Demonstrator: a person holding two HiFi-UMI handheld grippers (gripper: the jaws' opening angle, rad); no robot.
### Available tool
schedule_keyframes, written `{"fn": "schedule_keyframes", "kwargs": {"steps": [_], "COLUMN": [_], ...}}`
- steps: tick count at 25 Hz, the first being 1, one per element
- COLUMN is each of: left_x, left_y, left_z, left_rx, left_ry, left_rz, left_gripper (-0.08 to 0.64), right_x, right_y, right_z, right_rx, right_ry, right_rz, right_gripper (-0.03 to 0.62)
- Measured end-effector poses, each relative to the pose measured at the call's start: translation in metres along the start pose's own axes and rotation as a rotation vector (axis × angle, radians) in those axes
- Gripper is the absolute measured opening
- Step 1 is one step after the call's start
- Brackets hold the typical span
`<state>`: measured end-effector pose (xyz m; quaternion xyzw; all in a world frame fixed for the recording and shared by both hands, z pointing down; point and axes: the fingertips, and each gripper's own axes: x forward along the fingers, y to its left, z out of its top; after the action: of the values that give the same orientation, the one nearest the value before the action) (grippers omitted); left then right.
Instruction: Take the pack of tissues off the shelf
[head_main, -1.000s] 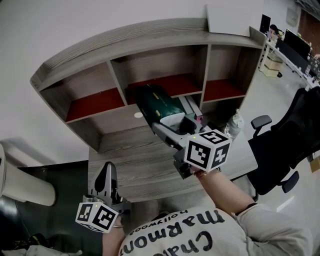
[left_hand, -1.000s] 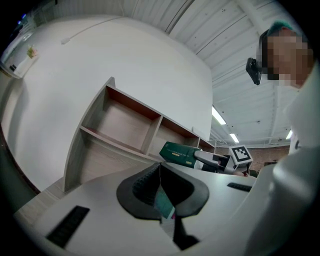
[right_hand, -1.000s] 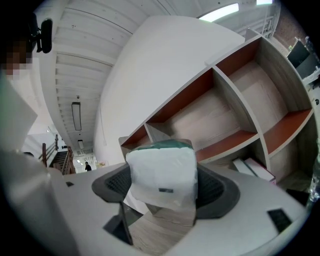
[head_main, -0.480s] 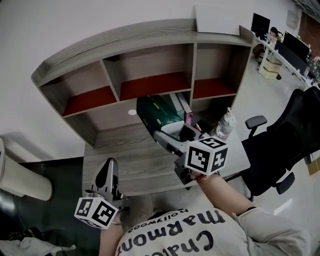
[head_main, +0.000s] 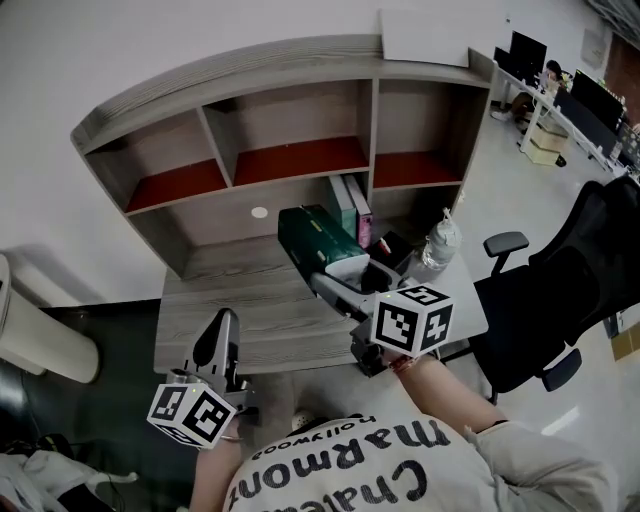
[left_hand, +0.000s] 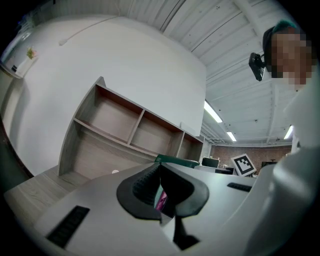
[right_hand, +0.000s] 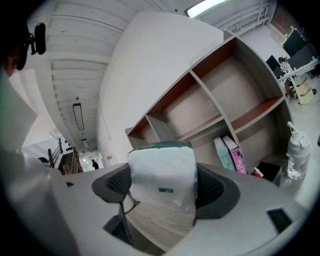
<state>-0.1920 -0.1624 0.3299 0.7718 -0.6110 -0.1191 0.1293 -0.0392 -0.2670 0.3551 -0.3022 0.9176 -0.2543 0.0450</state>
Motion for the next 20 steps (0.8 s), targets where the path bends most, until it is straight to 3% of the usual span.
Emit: {"fn": "schedule_keyframes", "kwargs": {"steps": [20], "left_x": [-0.037], "left_y": [-0.039], "left_z": [-0.044], "left_rx": [-0.070], "left_ry": [-0.004], "left_rz": [0.047], "left_gripper": [0.017], "right_x": [-0.059], "right_y": [0.006], "right_z": [-0.034], "right_rx": [-0.032], "right_ry": [0.077], "right_rz": [0.036], "right_gripper": [0.388]}}
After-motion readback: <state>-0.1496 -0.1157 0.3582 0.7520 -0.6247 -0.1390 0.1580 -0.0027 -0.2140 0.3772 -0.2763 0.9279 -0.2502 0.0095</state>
